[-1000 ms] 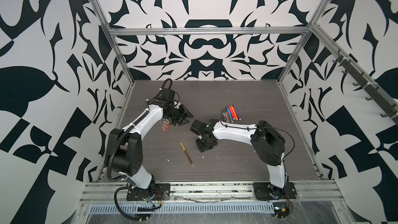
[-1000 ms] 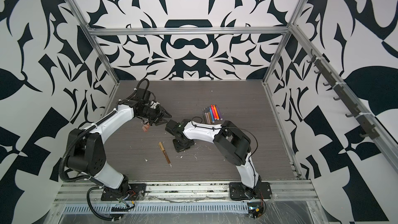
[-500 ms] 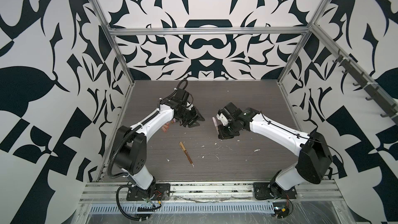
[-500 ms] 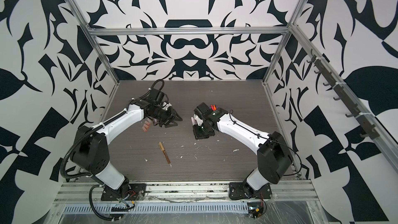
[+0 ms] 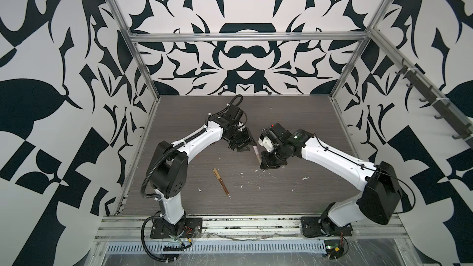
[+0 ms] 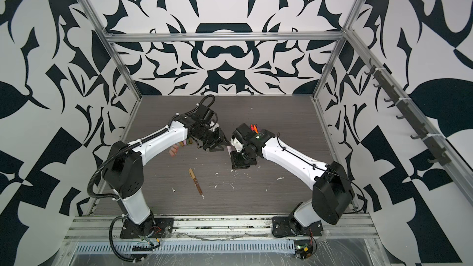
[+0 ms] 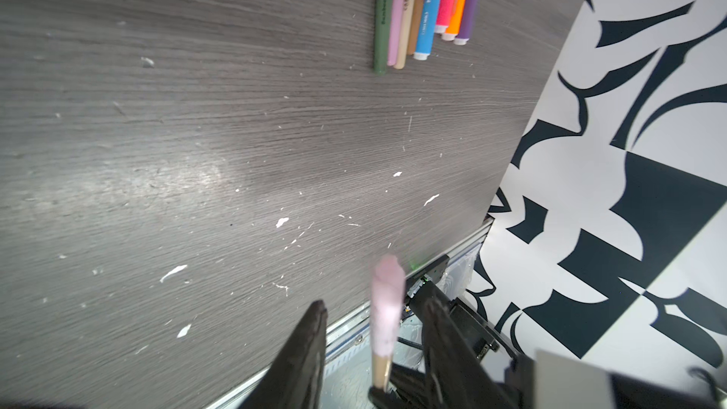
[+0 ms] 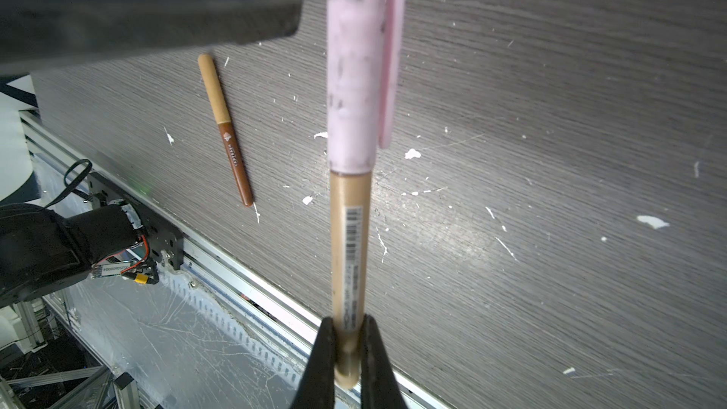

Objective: Remove pen caps from pens
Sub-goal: Open the pen cap on the pen.

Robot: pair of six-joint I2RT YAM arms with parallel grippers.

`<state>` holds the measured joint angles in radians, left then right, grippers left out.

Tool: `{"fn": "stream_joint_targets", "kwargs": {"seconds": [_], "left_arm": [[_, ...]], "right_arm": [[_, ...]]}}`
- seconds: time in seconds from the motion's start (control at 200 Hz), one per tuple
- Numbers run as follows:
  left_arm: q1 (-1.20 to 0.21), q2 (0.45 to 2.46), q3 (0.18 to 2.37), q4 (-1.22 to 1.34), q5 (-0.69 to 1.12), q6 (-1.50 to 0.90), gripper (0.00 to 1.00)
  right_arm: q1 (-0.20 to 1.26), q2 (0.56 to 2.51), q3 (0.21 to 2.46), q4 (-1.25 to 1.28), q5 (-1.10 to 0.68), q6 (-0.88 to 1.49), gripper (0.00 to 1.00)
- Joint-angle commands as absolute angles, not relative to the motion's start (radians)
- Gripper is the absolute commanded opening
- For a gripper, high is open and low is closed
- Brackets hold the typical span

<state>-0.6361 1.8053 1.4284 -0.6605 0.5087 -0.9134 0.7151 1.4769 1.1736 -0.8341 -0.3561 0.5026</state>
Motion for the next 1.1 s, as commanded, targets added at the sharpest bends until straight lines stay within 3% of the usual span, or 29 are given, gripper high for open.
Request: {"fn": "stream_joint_targets", "kwargs": {"seconds": [0.0,0.33,0.545,0.77,1.005,1.095], "left_arm": [[-0.652,1.83,1.469,-0.703,0.491,-0.916,0.43],[-0.664,1.862,1.503,-0.703,0.485,-0.92,0.42],[-0.669,1.879,1.529,-0.703,0.494,-0.92,0.3],[-0.675,1.891,1.548,-0.704,0.503,-0.922,0.29],[-0.676,1.899,1.559,-0.703,0.511,-0.92,0.1],[-0.675,1.902,1.562,-0.703,0.513,-0.919,0.11]], "right_arm": [[0.715,1.446,1.199,-0.853,-0.368,0.512,0.0],[0.7,1.453,1.216,-0.84,-0.407,0.516,0.0],[0.668,1.447,1.205,-0.805,-0.435,0.541,0.0],[0.629,1.454,1.21,-0.778,-0.461,0.564,0.0],[0.62,1.462,1.224,-0.775,-0.48,0.563,0.0],[0.62,1.459,1.227,-0.773,-0.488,0.561,0.0]]}}
